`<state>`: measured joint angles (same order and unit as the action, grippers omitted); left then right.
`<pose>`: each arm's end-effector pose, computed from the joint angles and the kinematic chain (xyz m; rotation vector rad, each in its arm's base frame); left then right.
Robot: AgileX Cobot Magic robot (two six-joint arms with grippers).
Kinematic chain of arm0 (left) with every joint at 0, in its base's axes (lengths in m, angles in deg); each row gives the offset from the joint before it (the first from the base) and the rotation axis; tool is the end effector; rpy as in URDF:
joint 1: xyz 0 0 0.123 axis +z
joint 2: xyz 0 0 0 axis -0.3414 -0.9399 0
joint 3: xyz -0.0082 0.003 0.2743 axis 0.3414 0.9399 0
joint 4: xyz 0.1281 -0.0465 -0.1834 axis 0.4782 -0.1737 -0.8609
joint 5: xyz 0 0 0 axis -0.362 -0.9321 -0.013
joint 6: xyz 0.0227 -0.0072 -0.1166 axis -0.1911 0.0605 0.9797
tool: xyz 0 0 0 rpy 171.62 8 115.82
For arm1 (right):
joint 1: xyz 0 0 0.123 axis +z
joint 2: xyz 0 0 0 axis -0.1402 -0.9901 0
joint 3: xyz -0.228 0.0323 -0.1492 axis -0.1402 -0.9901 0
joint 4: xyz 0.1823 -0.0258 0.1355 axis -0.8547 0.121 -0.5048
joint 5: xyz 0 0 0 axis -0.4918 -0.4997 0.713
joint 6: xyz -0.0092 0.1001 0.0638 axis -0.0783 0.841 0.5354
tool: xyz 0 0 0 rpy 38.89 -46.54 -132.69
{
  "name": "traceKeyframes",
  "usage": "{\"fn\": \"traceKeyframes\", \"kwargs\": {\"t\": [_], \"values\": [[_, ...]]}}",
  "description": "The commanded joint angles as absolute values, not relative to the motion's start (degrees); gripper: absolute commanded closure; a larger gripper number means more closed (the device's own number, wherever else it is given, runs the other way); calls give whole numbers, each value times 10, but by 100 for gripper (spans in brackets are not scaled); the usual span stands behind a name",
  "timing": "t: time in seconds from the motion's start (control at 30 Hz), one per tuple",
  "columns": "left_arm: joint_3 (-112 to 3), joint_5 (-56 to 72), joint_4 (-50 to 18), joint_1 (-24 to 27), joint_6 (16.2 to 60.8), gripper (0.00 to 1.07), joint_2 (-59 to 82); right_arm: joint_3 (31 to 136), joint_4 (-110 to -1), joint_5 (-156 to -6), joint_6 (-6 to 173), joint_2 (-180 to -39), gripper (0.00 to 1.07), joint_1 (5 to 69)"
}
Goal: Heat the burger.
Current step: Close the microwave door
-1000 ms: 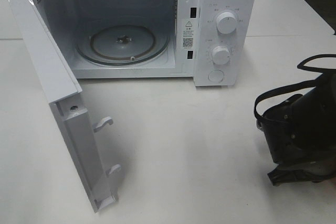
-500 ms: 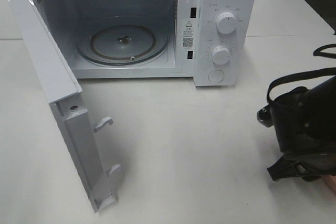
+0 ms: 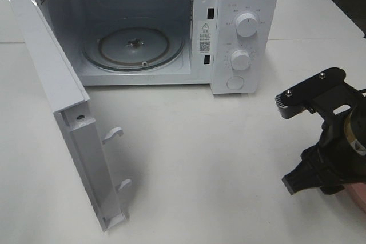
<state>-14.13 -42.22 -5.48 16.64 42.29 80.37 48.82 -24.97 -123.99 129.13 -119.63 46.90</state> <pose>0.0065 -0.0077 0.2582 0.0634 2.0267 -0.1200 0.1798 0.0948 0.1583 -0.4854 2.7213 -0.2566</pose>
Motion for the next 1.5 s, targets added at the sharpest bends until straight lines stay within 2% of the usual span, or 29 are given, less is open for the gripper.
{"fn": "traceKeyframes", "kwargs": {"t": [0.03, 0.3, 0.83, 1.13, 1.2, 1.3, 1.4, 1.43, 1.5], "values": [[-139, -421, -54, 168, 423, 8, 807, 489, -350, -1225, 1155, -1133, 48, 468], [-139, -421, -54, 168, 423, 8, 807, 489, -447, -1267, 1035, -1030, 37, 468], [-139, -421, -54, 168, 423, 8, 807, 488, -458, -1439, 1001, -846, 37, 468], [-139, -421, -54, 168, 423, 8, 807, 488, -458, -1453, 1000, -729, 37, 464], [-139, -421, -54, 168, 423, 8, 807, 488, -462, -1453, 1001, -714, 37, 447], [-139, -421, -54, 168, 423, 8, 807, 488, -460, -1447, 993, -677, 37, 373], [-139, -421, -54, 168, 423, 8, 807, 488, -460, -1444, 989, -668, 37, 360], [-139, -421, -54, 168, 423, 8, 807, 488, -461, -1432, 981, -650, 37, 330], [-139, -421, -54, 168, 423, 8, 807, 488, -462, -1425, 980, -639, 37, 316]]}}
